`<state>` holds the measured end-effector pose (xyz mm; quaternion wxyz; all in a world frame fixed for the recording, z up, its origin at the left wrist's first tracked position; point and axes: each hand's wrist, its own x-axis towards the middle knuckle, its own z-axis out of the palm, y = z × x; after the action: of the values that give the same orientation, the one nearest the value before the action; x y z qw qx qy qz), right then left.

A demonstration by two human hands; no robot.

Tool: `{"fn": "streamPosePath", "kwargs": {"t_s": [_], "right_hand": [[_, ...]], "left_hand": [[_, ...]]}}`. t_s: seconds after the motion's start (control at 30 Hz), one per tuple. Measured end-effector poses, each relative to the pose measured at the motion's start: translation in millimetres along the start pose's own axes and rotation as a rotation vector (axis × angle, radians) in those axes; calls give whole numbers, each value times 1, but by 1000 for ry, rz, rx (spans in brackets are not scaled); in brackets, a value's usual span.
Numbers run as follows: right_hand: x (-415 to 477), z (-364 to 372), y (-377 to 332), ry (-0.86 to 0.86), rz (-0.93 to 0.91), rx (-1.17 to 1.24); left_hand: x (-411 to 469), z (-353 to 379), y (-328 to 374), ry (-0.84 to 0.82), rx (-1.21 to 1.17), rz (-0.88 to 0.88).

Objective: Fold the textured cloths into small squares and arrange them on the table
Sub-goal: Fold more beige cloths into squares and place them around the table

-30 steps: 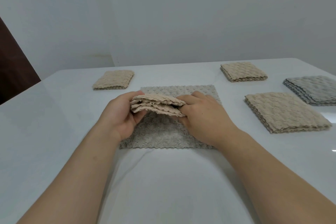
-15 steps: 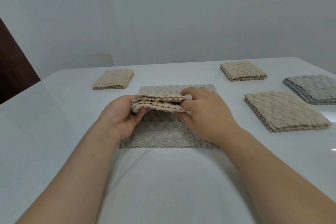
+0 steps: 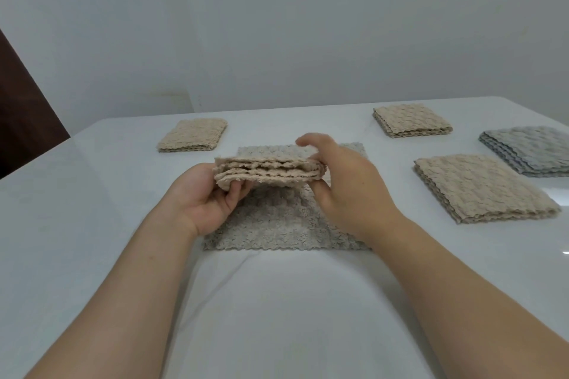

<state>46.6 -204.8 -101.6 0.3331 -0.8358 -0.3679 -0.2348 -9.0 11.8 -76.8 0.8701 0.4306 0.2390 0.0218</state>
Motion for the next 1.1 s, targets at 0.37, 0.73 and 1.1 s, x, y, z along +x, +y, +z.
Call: {"fn": "streamPosePath", "kwargs": {"t_s": [0.37,0.73,1.1], "right_hand": [[-1,-2,-9,-62,370,463],[11,-1,9,-140,1074,926],[7,4,0,50,687,245]], "left_hand": [[5,-1,-5,-34,260,128],[-9,13,-22,-340,589,484],[-2,11,-29,-277,840,602]]}}
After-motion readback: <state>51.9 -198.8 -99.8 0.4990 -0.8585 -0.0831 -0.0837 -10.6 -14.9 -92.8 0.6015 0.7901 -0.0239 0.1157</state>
